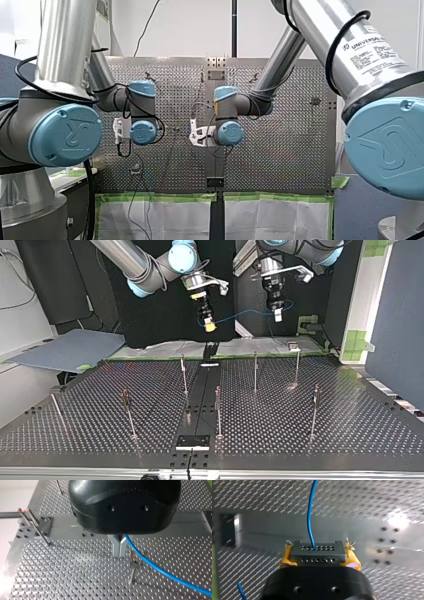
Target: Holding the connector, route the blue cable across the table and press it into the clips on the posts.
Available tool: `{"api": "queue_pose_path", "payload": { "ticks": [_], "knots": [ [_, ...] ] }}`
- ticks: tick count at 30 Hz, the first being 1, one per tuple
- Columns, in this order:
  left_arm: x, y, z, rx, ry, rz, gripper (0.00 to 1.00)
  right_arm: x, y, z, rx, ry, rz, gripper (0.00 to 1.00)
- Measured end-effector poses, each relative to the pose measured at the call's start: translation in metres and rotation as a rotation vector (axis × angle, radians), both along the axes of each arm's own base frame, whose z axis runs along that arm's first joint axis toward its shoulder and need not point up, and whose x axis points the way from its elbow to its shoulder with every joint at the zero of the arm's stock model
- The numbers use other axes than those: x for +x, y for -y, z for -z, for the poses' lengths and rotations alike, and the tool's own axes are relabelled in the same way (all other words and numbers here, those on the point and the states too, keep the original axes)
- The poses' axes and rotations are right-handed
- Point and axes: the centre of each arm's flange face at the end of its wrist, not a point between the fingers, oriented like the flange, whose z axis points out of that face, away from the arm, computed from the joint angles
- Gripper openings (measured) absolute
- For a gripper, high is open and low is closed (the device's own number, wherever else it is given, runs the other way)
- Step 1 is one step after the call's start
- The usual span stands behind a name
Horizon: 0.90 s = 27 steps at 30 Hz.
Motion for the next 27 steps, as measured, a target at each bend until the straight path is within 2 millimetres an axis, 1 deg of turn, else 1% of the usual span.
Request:
{"api": "queue_pose_path", "payload": {
  "ticks": [6, 7, 12, 13, 16, 18, 19, 21, 27],
  "knots": [
    [0.006, -0.006, -0.007, 0.002, -0.017, -0.029, 0.00, 0.017, 0.002, -0.050, -0.030, 0.049, -0.062, 0.00],
    [0.007, -0.007, -0.011, 0.000, -0.014, -0.034, 0.00, 0.019, 0.002, -0.061, -0.037, 0.058, -0.074, 0.00],
    [0.015, -0.012, -0.031, -0.012, 0.009, -0.056, 0.00, 0.027, 0.003, -0.101, -0.059, 0.095, -0.105, 0.00],
    [0.016, -0.014, -0.036, -0.016, 0.015, -0.063, 0.00, 0.028, 0.004, -0.112, -0.064, 0.109, -0.110, 0.00],
    [0.018, -0.019, -0.044, -0.030, 0.027, -0.087, 0.00, 0.030, 0.004, -0.141, -0.077, 0.151, -0.118, 0.00],
    [0.021, -0.022, -0.047, -0.042, 0.032, -0.100, 0.00, 0.031, 0.005, -0.155, -0.087, 0.171, -0.121, 0.00],
    [0.022, -0.024, -0.049, -0.049, 0.035, -0.107, 0.00, 0.032, 0.005, -0.161, -0.090, 0.178, -0.122, 0.00],
    [0.025, -0.027, -0.054, -0.060, 0.041, -0.118, 0.00, 0.035, 0.006, -0.164, -0.091, 0.181, -0.124, 0.00],
    [0.033, -0.036, -0.078, -0.099, 0.077, -0.155, 0.00, 0.046, 0.009, -0.163, -0.085, 0.179, -0.138, 0.00]
  ]
}}
